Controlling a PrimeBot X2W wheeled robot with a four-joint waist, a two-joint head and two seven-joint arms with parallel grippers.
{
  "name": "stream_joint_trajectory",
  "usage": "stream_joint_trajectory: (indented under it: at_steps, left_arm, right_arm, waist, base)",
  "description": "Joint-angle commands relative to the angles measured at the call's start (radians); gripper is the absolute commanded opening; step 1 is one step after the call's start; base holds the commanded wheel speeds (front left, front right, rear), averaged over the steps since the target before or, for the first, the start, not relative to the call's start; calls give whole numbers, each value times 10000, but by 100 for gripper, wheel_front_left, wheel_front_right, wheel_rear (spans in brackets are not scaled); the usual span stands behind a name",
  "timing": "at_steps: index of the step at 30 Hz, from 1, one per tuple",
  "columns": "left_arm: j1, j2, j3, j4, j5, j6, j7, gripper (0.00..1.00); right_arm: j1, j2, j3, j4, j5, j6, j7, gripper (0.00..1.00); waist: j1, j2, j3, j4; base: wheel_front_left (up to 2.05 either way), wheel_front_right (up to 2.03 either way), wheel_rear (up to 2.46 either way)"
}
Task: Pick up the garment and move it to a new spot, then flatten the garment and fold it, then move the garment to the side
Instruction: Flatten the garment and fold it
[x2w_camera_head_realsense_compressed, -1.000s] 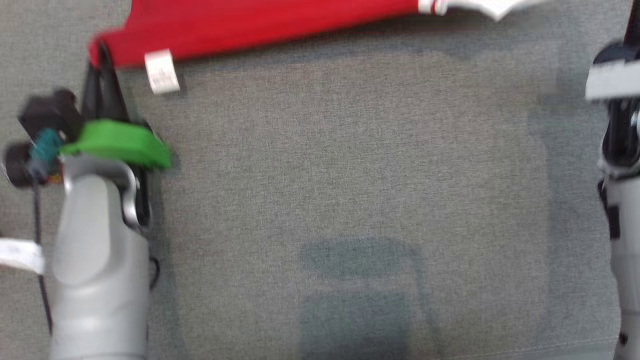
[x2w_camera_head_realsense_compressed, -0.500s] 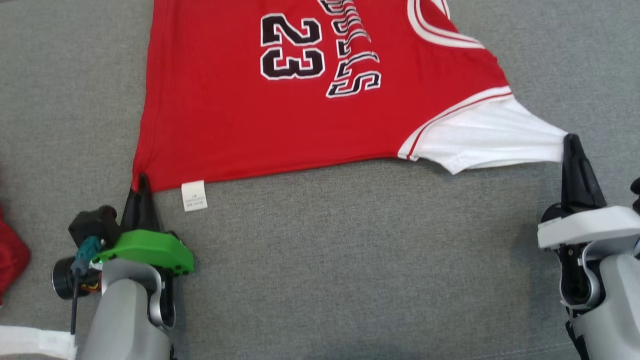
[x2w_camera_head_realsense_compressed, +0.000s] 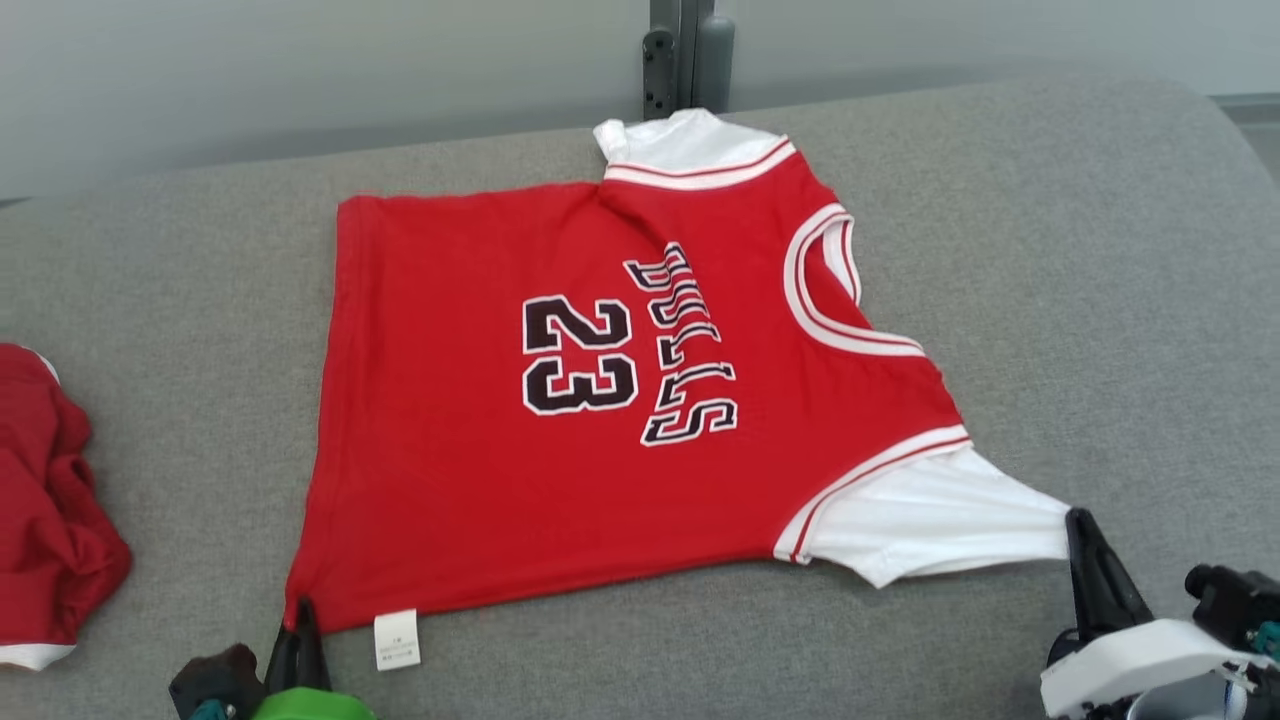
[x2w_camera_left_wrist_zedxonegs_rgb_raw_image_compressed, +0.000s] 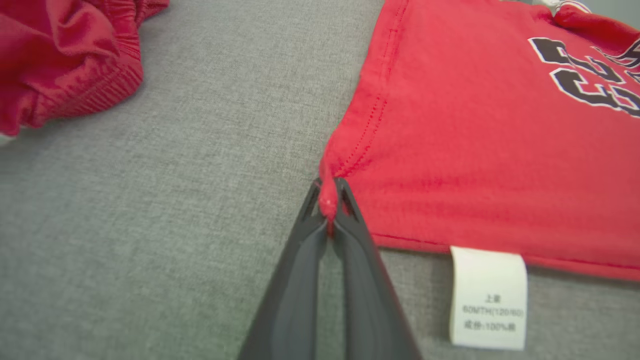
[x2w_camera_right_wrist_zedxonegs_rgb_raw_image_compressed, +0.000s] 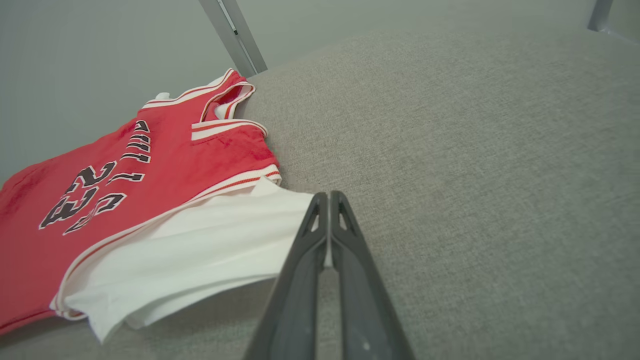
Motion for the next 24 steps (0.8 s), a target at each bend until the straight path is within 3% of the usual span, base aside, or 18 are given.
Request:
stream_joint_trajectory:
  at_steps: [1, 13, 24]
  left_arm:
    - [368, 128, 114, 35, 16, 100, 9, 0]
    - [1474, 124, 40, -314, 5, 74, 9, 0]
    - [364, 107, -422, -1207, 247, -90, 5, 0]
  right_arm:
    - [355, -108, -2, 81, 11, -41, -53, 0]
    - [1656, -127, 233, -295, 177, -41, -53, 0]
    - [119, -217, 383, -678, 315, -33, -51, 0]
  waist:
    - [1, 0, -926, -71]
    - [1, 0, -1523, -158]
    - [1, 0, -884, 41]
  base:
    - [0, 0, 0]
    - [0, 0, 0]
    - [0, 0, 0]
